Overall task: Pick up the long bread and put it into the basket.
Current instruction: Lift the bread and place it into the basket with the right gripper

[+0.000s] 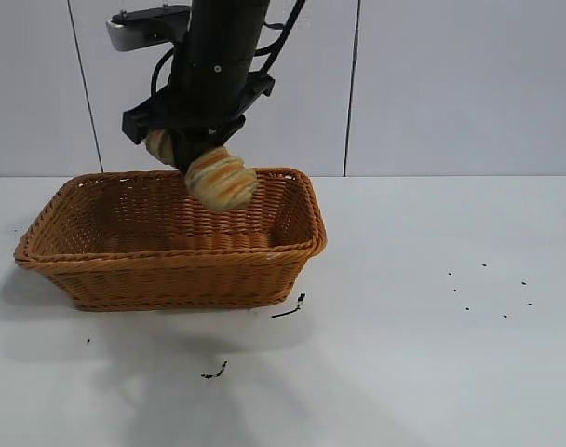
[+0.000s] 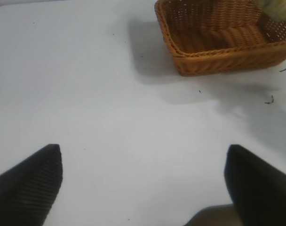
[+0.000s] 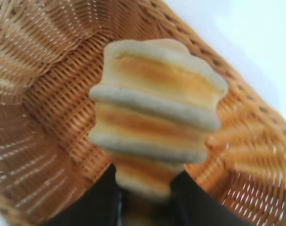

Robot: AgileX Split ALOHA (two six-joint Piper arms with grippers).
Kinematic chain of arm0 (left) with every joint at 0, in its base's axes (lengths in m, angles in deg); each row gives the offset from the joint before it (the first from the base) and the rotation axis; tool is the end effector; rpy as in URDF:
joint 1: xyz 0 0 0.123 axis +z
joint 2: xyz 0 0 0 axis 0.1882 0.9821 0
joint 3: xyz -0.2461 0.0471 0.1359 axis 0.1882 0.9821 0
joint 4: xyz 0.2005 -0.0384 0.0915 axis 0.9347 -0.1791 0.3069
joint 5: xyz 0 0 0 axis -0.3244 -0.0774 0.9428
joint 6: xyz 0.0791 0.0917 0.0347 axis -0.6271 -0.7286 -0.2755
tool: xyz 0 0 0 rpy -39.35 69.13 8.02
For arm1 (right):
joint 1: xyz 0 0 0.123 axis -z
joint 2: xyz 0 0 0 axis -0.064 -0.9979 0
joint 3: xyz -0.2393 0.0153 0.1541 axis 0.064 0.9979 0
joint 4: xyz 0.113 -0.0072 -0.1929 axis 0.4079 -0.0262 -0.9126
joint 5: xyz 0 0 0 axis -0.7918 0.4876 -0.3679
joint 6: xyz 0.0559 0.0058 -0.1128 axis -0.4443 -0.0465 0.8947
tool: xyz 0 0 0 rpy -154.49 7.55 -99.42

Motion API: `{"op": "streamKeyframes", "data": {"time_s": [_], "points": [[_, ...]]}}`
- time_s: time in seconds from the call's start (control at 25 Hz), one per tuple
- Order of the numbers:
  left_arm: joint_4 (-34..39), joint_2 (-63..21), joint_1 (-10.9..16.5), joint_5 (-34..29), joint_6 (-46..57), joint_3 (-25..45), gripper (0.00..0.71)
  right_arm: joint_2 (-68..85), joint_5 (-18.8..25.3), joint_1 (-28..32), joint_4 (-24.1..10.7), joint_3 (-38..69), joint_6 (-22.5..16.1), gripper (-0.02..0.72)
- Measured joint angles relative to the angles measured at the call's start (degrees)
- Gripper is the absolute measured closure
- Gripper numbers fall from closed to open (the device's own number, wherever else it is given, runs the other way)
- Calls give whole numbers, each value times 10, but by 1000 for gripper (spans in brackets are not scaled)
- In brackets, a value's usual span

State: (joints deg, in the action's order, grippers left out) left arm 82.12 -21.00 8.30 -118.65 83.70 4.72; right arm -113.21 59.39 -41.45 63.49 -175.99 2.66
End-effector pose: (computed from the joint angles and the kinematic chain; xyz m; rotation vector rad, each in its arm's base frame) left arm -0.0003 0.0000 0.2474 0.1163 2.0422 0.0157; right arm 0.4170 0.3218 0.1885 -1.2539 2.2562 0.1002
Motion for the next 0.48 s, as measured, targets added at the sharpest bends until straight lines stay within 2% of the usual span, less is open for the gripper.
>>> {"op": "streamKeyframes", "data": {"time_s": [0.2, 0.48], "points": [[0, 0, 0, 0, 0, 0, 14, -23, -3, 0, 7, 0, 23, 567], [0, 0, 0, 0, 0, 0, 14, -53, -14, 0, 12, 1, 26, 567]]}}
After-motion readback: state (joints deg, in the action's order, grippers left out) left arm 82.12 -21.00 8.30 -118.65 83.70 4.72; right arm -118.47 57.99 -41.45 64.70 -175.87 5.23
